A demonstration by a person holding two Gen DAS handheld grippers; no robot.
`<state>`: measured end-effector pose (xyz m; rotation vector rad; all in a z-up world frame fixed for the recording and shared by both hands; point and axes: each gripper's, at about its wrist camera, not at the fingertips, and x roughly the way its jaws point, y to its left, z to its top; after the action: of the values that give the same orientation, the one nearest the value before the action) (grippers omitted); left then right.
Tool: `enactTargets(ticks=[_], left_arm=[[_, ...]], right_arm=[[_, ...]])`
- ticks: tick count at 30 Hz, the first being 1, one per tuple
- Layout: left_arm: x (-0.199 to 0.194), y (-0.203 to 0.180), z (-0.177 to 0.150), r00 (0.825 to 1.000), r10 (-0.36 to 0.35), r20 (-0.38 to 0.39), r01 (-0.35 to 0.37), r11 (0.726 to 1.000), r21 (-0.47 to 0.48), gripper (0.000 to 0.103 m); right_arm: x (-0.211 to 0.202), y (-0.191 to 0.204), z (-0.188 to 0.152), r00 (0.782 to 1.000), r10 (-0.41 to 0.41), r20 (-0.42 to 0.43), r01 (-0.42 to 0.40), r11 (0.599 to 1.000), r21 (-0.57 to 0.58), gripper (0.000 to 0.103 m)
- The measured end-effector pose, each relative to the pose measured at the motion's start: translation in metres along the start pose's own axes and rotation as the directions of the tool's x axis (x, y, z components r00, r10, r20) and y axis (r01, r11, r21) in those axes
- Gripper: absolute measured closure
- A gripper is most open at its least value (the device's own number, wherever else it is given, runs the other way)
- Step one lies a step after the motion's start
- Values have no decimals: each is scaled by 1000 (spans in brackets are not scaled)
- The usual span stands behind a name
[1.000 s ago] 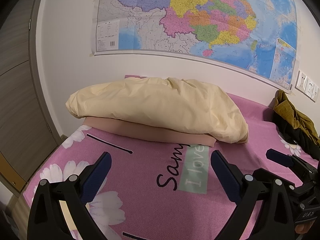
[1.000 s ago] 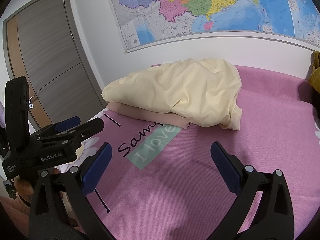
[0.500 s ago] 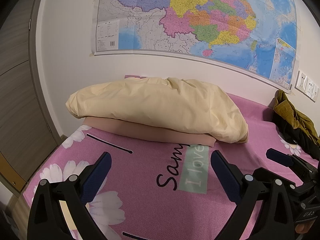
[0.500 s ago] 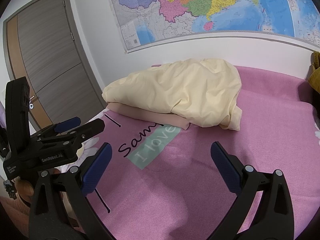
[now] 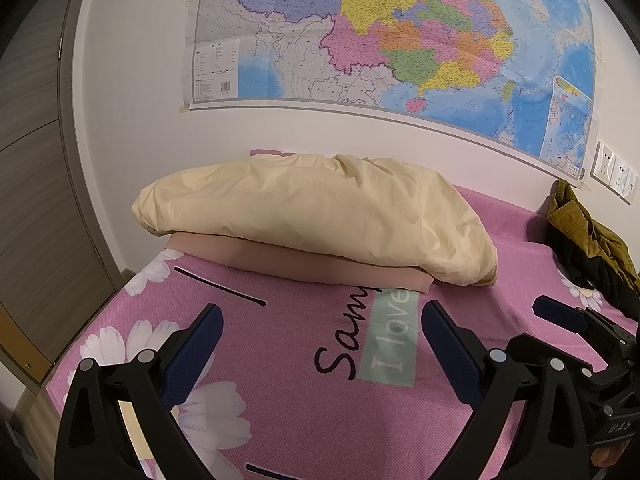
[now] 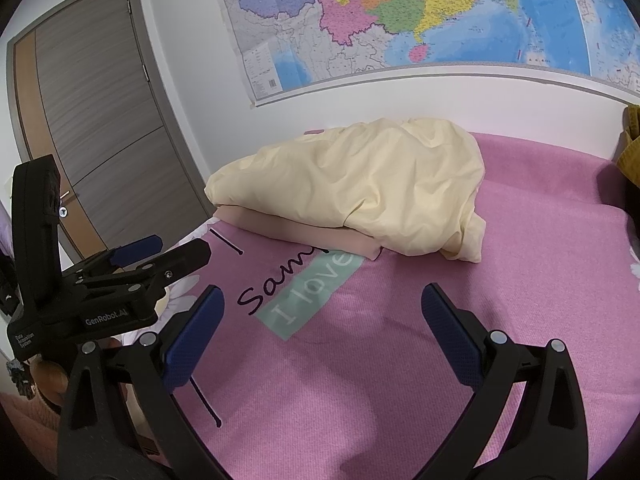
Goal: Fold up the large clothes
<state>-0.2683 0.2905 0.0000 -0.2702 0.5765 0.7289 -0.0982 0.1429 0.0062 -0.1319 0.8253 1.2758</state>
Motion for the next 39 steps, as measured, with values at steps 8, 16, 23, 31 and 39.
enactTargets(ticks=[8, 16, 23, 31, 39], left_arm=[[0, 1, -3, 1000, 4, -4, -4, 1000, -3, 7], [-1, 1, -3, 1000, 6, -3, -6, 1000, -1, 7], [-1, -1, -1, 1000, 7, 0, -7, 1000, -4, 7], [-5, -4, -1, 1000, 15, 21, -16, 1000, 9, 7], [-6, -5, -3, 1000, 6, 24, -6, 1000, -4, 7]], right_arm=[[0, 1, 0, 1000, 1, -1, -1, 1000, -2, 6], [-1, 2, 1, 1000, 2, 2, -2, 1000, -2, 6], [-1, 2, 1, 1000, 4, 6, -4, 1000, -2, 6], [-3, 2, 1, 1000, 3, 9, -3, 1000, -6, 6], [-5, 2, -1, 1000, -6, 14, 6, 1000, -1, 6]])
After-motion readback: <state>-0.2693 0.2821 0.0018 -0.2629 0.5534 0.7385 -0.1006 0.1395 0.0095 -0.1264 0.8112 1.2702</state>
